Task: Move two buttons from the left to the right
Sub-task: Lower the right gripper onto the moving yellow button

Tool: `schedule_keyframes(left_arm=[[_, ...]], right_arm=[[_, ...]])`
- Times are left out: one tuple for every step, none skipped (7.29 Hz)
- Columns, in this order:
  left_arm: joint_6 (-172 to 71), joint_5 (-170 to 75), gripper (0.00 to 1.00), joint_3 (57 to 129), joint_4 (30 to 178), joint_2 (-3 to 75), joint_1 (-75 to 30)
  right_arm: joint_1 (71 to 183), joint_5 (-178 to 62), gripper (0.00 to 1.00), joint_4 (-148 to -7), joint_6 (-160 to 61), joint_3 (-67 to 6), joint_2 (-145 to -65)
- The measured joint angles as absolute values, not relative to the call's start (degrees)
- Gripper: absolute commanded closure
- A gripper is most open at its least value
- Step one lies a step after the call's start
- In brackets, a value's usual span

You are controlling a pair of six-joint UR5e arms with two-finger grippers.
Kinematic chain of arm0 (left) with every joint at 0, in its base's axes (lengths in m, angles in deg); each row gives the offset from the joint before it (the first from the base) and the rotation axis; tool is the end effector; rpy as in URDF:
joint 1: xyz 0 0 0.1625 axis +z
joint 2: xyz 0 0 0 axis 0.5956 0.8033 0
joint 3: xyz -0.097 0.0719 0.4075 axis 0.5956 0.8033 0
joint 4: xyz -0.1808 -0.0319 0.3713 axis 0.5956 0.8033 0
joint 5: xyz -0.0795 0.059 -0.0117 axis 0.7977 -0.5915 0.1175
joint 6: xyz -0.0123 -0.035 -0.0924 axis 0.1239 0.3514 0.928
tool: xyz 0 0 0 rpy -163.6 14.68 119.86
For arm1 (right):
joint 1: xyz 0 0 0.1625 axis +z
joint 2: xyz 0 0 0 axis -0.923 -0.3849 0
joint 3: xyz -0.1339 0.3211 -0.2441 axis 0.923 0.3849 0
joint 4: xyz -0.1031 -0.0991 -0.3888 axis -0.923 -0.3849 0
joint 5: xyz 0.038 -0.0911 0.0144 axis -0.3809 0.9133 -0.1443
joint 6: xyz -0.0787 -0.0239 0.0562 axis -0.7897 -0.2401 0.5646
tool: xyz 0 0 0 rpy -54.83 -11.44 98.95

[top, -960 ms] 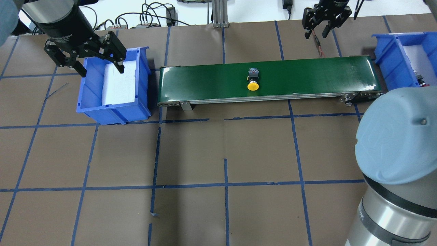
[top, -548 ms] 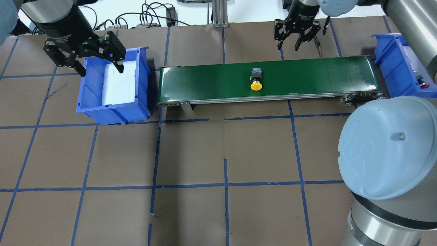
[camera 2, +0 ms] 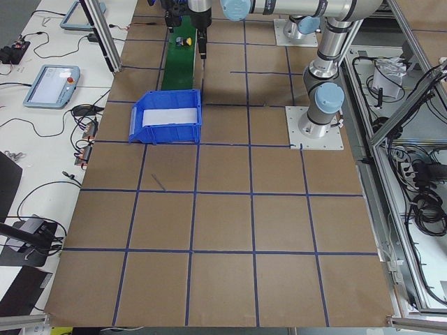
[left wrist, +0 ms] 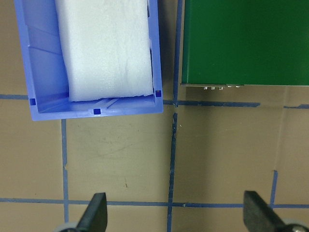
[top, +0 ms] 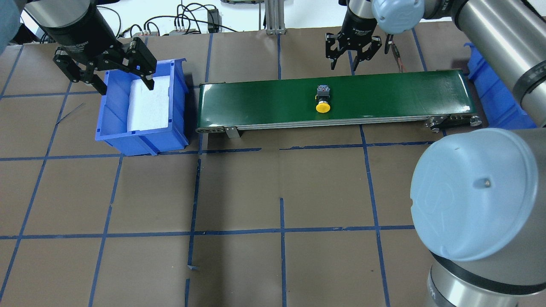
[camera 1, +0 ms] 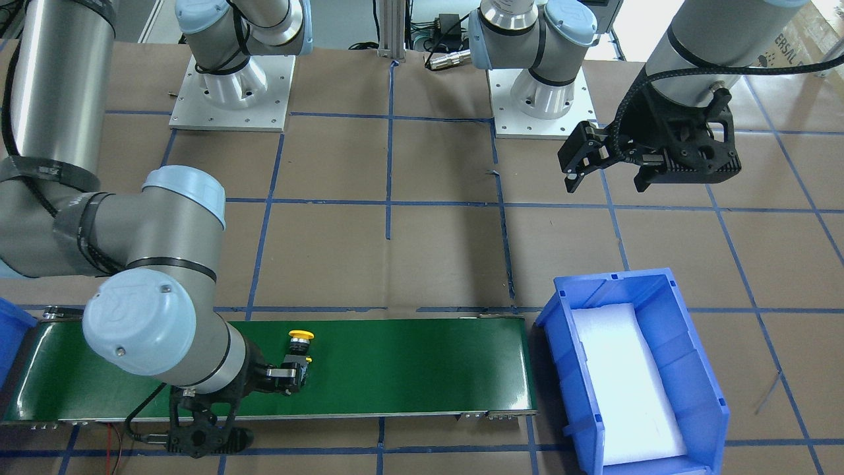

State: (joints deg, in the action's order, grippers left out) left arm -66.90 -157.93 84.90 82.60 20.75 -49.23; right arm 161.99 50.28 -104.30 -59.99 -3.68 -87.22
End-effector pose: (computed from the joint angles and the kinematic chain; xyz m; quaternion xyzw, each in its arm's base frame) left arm -0.0968 -0.5286 0.5056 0.0250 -0.9995 -0.0126 0.0112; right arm 0.2011 -0.7263 0.3029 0.0124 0.9990 0.0080 0.0424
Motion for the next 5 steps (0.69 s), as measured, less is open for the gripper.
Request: schedule_keyframes(left_arm=[[-67.0, -158.1, 0.0, 84.9, 82.6, 20.7, -49.2], [-67.0, -158.1, 0.0, 85.1, 82.7, 20.7, -49.3], [-67.0, -158.1, 0.0, 85.2, 82.7, 20.8, -49.3], [-67.0, -158.1, 0.0, 85.2, 82.7, 20.8, -49.3], [-67.0, -158.1, 0.0, 85.2, 82.6, 20.8, -49.3]], right_arm=[[162.6, 50.8, 0.36, -105.2, -59.7, -3.9, -86.9], [162.8, 51.0, 0.36, -105.7, -59.6, -4.1, -86.6], [162.7, 51.1, 0.37, -106.0, -59.8, -4.1, -86.1], [162.5, 51.1, 0.37, -106.1, -60.2, -4.2, -85.7], [162.0, 51.2, 0.37, -106.0, -60.9, -4.2, -85.4]])
